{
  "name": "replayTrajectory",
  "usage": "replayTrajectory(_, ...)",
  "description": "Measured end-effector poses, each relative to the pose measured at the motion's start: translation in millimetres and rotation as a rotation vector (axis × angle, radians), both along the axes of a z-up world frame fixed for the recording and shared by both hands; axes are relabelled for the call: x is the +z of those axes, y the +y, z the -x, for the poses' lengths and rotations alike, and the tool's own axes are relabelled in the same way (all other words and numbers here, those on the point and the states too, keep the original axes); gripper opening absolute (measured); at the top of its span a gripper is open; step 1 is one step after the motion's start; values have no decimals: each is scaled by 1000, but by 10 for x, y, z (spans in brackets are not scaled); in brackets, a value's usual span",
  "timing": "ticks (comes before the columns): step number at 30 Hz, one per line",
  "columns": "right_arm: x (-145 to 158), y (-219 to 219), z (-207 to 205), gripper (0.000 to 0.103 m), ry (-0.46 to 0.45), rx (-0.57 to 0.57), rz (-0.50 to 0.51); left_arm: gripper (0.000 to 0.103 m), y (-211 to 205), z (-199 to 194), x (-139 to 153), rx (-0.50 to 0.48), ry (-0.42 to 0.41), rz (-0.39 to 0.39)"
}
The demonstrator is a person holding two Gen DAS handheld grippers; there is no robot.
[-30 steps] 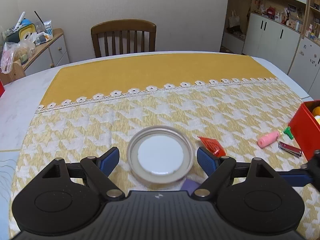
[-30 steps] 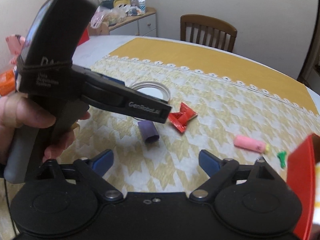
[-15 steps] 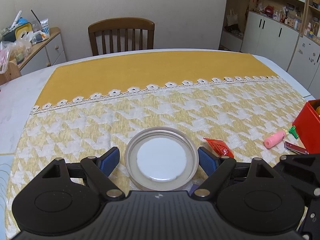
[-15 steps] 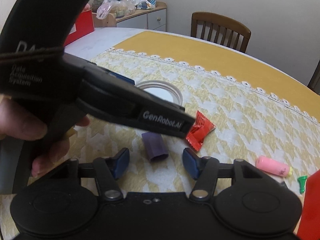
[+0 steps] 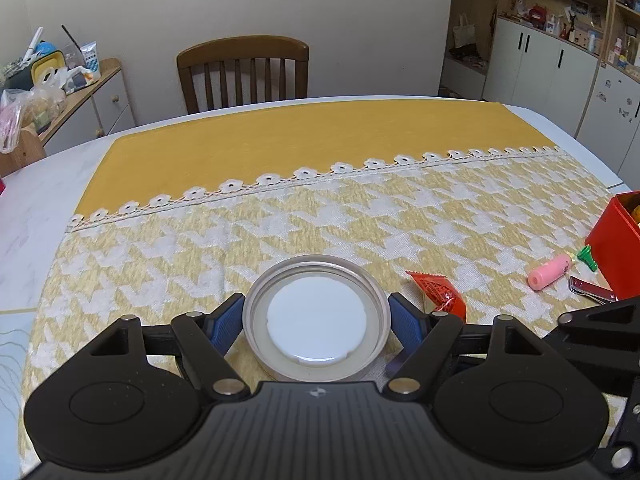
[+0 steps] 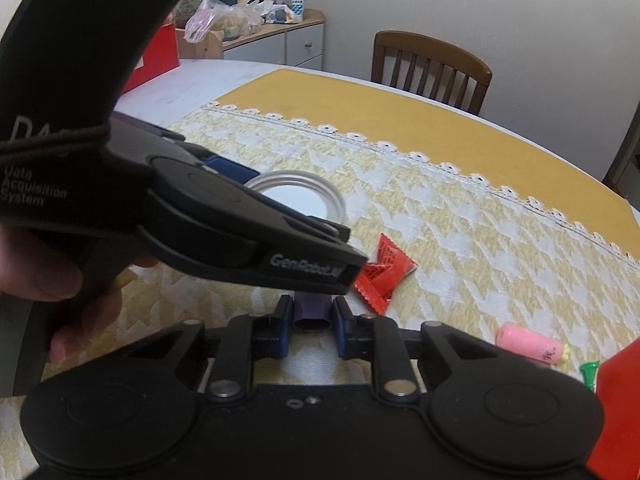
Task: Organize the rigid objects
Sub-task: 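Carry the jar lid in the left tool while the right tool carries the purple block to the red box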
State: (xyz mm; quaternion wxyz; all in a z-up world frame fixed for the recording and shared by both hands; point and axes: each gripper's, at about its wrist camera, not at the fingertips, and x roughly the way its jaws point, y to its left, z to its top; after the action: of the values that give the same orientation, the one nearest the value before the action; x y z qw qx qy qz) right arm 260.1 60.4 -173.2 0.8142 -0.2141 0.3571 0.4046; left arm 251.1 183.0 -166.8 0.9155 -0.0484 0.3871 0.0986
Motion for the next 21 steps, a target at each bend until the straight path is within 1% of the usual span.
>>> replayTrajectory(5, 93, -74, 16, 19, -6, -24, -13, 77, -54, 65, 76, 14, 4, -16)
replayTrajectory(10, 267, -230, 84, 19, -12, -50, -42, 77, -120, 174, 220, 14, 3, 5)
replayTrajectory(13, 378, -327, 95, 19, 0, -79, -56, 77, -166, 249, 327, 18, 4, 46)
replayTrajectory(15, 460, -403, 103, 19, 14, -93, -71, 77, -216, 300, 408, 13, -6, 48)
replayTrajectory(21, 707, -653, 188, 19, -11, -123, -88, 77, -425, 446, 652, -26, -35, 48)
